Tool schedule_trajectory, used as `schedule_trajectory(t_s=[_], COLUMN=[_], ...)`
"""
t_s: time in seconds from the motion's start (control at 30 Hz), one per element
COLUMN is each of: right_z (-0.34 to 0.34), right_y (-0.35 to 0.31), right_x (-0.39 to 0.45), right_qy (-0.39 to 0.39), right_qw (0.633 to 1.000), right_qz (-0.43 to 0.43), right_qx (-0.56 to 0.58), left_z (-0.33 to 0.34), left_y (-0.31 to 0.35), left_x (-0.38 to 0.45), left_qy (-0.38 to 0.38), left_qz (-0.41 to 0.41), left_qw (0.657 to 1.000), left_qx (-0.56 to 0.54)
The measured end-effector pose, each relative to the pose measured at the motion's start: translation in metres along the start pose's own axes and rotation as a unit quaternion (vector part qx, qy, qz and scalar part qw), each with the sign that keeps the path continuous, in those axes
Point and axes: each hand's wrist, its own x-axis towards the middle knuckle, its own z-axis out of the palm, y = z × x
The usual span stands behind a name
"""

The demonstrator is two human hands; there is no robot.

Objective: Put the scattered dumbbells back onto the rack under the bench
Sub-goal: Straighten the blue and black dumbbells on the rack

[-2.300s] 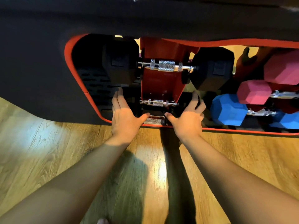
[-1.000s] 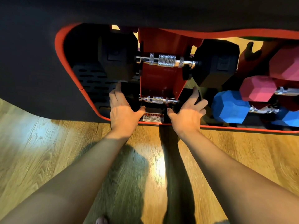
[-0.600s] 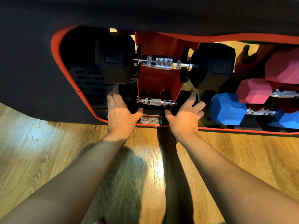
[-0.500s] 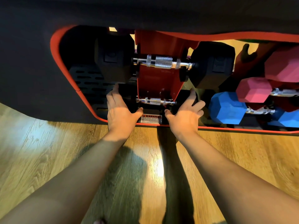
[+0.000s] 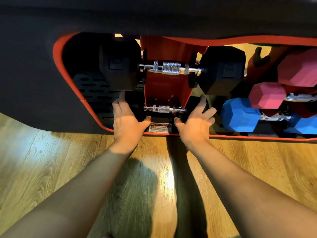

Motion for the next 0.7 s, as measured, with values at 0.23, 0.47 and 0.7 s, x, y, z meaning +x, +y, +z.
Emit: schedule_trajectory(t_s=[0.23, 0.47, 0.7], right_z=[-0.0001, 0.0006, -0.0022], right_y=[0.0000, -0.0004, 0.0011], right_x=[0.0000, 0.0002, 0.0004], right_qy=[0.000, 0.000, -0.004], right_qw=[1.000, 1.000, 1.000], right_qz=[0.000, -0.006, -0.007], right_qx=[-0.005, -0.010, -0.016], left_z=[0.0003, 0.0009, 0.0063], left_y=[0.0007, -0.0013, -0.0022], left_x=[0.0002, 0.0003, 0.0005], left_qy=[-0.003, 0.002, 0.013], left_qz=[-0.001, -0.001, -0.010], left_qw=[1.000, 1.000, 1.000], left_qx=[0.002, 0.006, 0.016])
